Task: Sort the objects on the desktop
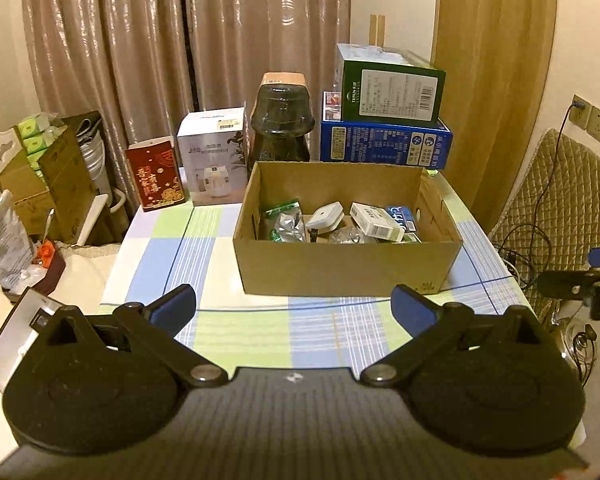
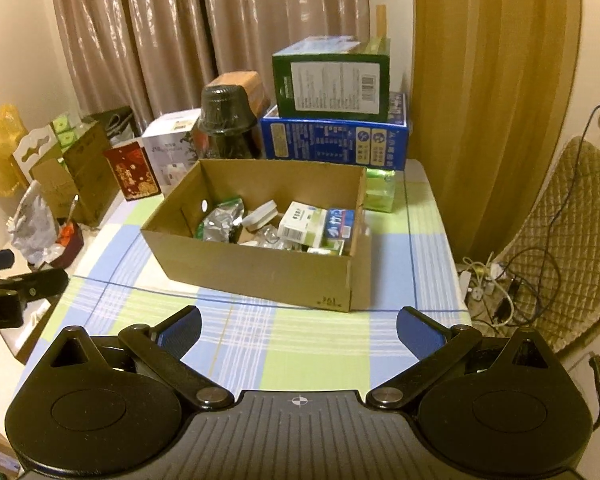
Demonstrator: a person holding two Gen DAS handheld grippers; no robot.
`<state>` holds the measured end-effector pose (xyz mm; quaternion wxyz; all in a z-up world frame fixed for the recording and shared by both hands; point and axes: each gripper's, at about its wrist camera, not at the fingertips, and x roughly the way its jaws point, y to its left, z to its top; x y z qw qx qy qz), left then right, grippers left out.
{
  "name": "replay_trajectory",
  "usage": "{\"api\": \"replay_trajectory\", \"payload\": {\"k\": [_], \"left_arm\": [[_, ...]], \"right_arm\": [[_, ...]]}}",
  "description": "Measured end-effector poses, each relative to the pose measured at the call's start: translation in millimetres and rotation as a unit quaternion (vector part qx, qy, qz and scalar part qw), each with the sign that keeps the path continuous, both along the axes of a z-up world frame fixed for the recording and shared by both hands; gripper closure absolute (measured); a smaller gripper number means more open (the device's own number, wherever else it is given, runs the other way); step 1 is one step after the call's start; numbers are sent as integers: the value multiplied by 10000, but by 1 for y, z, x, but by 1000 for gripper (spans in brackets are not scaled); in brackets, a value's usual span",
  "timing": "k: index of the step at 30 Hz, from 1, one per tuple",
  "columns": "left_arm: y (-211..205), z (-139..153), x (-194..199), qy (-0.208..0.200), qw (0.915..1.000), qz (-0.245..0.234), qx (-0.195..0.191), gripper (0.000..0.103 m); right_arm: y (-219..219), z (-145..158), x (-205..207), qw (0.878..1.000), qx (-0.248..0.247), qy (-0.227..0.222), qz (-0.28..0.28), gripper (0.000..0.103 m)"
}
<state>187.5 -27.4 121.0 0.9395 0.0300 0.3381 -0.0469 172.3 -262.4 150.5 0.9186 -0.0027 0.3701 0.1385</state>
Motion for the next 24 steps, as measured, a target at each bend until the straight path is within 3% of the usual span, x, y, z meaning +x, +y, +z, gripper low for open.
{"api": "replay_trajectory", "payload": {"k": [10, 24], "left_arm": [[0, -5, -61, -6, 9997, 115, -216, 1], [7, -9, -114, -67, 9993, 308, -205, 1]], "right_arm": [[-9, 0, -63, 9995, 39, -147, -262, 2], [2, -3, -122, 9996, -76, -262, -103, 2]]}}
